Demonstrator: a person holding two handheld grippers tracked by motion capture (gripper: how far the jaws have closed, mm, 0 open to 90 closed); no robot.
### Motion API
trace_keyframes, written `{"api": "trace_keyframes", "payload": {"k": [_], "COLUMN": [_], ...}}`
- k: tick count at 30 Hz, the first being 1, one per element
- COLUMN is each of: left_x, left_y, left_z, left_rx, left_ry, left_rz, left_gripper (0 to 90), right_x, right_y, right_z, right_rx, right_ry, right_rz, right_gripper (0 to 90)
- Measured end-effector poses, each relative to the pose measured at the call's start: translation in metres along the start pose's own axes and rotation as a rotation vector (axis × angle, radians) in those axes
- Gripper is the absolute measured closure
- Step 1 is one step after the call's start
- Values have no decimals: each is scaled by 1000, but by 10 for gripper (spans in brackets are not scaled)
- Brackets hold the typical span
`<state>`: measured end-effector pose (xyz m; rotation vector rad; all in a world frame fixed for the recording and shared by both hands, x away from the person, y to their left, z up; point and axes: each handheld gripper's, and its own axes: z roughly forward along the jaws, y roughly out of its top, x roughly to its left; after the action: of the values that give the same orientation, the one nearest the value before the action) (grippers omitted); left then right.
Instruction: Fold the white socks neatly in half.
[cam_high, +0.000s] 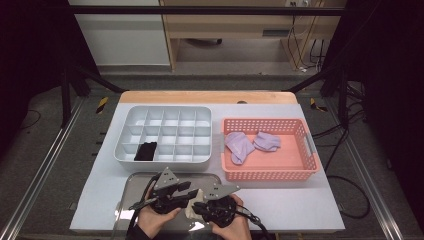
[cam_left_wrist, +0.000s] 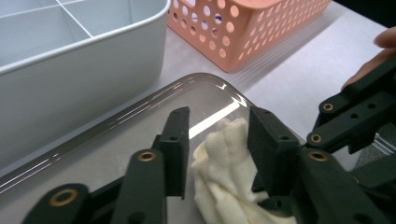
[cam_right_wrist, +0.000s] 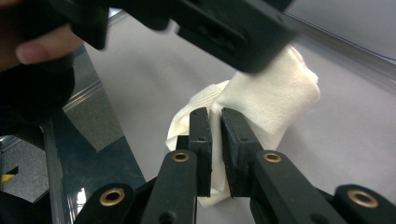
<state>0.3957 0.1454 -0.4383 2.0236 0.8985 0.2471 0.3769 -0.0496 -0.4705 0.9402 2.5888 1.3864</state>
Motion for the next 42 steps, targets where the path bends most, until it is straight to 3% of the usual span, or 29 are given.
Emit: {"api": "trace_keyframes", "payload": {"k": [2, 5, 8, 14, 23, 26, 28, 30, 36, 42], "left_x": [1, 2, 7, 16, 12, 13, 13, 12, 12, 12], "left_y": [-1, -4, -11, -24, -38, -38, -39, -40, -40, -40], "left_z": [7, 9, 6, -5, -9, -9, -9, -9, -8, -6], "left_rx": [39, 59, 60, 61, 58, 66, 70, 75, 85, 95], "left_ry": [7, 5, 27, 31, 10, 16, 18, 18, 9, -4], "left_rz": [2, 2, -13, -54, -87, -83, -77, -72, -68, -61], "left_gripper": [543, 519, 516, 512, 499, 481, 481, 481, 470, 459], "right_x": [0, 1, 1, -1, -3, -4, -7, -7, -6, -8], "right_y": [0, 0, -1, -2, -2, -1, 2, 4, -8, -10], "right_z": [0, 0, 0, -3, -5, -9, -18, -21, -6, -12], "right_rx": [-1, 1, 7, 26, 28, 18, -42, -76, -10, -27], "right_ry": [0, 0, -1, -34, -97, -87, -65, -83, -78, -78], "right_rz": [-1, 3, 1, -5, -20, 10, 58, 76, 73, 89], "right_gripper": [825, 804, 769, 767, 771, 759, 766, 766, 745, 760]}}
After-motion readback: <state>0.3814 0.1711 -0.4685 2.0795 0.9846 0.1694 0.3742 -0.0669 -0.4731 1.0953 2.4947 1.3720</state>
